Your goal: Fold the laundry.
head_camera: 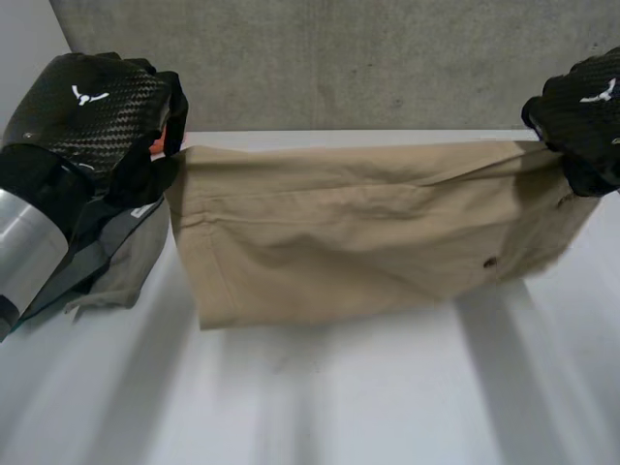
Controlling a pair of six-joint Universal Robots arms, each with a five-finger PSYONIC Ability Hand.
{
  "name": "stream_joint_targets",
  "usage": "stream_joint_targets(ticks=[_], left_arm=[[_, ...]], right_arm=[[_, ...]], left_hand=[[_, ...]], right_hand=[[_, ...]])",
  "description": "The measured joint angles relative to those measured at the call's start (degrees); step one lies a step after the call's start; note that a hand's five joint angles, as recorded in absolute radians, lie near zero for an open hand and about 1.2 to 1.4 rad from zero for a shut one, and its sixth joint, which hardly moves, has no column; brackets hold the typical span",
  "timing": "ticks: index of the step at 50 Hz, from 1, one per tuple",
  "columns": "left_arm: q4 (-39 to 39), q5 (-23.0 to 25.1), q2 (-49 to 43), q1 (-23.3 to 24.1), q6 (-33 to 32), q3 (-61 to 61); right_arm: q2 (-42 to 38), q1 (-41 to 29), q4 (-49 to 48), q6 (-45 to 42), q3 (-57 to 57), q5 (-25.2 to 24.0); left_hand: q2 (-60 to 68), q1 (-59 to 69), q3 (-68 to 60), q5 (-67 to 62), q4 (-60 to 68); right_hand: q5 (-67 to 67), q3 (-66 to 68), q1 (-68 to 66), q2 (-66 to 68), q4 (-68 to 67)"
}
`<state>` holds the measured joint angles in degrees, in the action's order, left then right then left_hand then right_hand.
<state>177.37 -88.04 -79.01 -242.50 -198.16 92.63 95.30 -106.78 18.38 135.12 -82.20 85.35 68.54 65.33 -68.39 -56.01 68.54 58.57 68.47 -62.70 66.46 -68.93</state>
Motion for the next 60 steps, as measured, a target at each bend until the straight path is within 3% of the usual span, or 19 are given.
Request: stream_joint_targets(ticks=[6,15,20,21,23,26,30,35,43,54,60], left_arm=[[0.5,-0.3,-11.9,0.5,-0.2,-2.5],[1.3,-3.6,-38.8,1.1,-0.6,-17.2],[6.7,-5.4,-47.2,1.3,-1.7,-32.6],[7.6,-5.5,-47.4,1.3,-1.9,-34.0],[13.8,-6.0,-47.5,1.4,-2.9,-40.5],[22.0,-7.0,-45.9,1.5,-3.8,-45.6],[31.3,-9.0,-42.4,1.6,-4.5,-49.1],[33.0,-10.4,-40.1,1.7,-4.5,-47.7],[28.9,-10.7,-38.0,1.7,-4.1,-33.3],[27.0,-10.2,-41.0,2.9,-4.4,-13.0],[21.1,-10.2,-41.6,3.8,-4.6,-7.3]], right_arm=[[-8.1,-1.2,0.0,-0.3,-0.1,0.2],[-25.7,-2.7,-8.4,2.1,2.3,1.0],[-30.3,-3.1,-27.6,3.0,6.3,4.0],[-30.3,-3.2,-29.1,3.1,6.5,4.2],[-29.7,-3.6,-43.1,3.2,8.2,6.0],[-28.3,-4.0,-56.7,3.1,9.4,7.3],[-26.7,-4.6,-67.1,3.1,11.1,7.9],[-26.2,-5.1,-64.4,3.3,12.9,7.6],[-28.7,-5.6,-49.1,4.1,12.4,6.8],[-40.2,-6.1,-37.7,4.1,6.6,5.1],[-43.4,-6.3,-31.9,3.4,3.4,4.7]], left_hand=[[0.0,0.0,0.0,0.0,0.2],[0.0,0.0,-0.1,0.0,0.2],[0.1,0.0,-0.1,0.0,0.2],[0.1,0.0,-0.1,0.0,0.2],[0.1,0.0,-0.1,0.0,0.2],[0.1,0.0,-0.2,0.0,0.2],[0.1,0.0,-0.2,0.0,0.2],[0.1,0.0,-0.2,0.0,0.2],[0.2,0.0,-0.2,0.0,0.2],[0.2,0.0,-0.2,0.0,0.2],[0.2,0.0,-0.2,0.0,0.2]], right_hand=[[0.0,0.1,0.0,0.3,-0.1],[0.1,0.1,0.0,0.3,-0.1],[0.1,0.3,0.0,0.5,-0.1],[0.1,0.3,0.0,0.5,-0.1],[0.1,0.3,0.0,0.5,-0.1],[0.1,0.3,0.0,0.5,-0.1],[0.1,0.3,0.0,0.5,-0.1],[0.3,0.3,0.0,0.5,-0.1],[0.3,0.3,0.0,0.6,-0.1],[0.3,0.3,0.0,0.6,-0.1],[0.3,0.3,0.0,0.6,-0.1]])
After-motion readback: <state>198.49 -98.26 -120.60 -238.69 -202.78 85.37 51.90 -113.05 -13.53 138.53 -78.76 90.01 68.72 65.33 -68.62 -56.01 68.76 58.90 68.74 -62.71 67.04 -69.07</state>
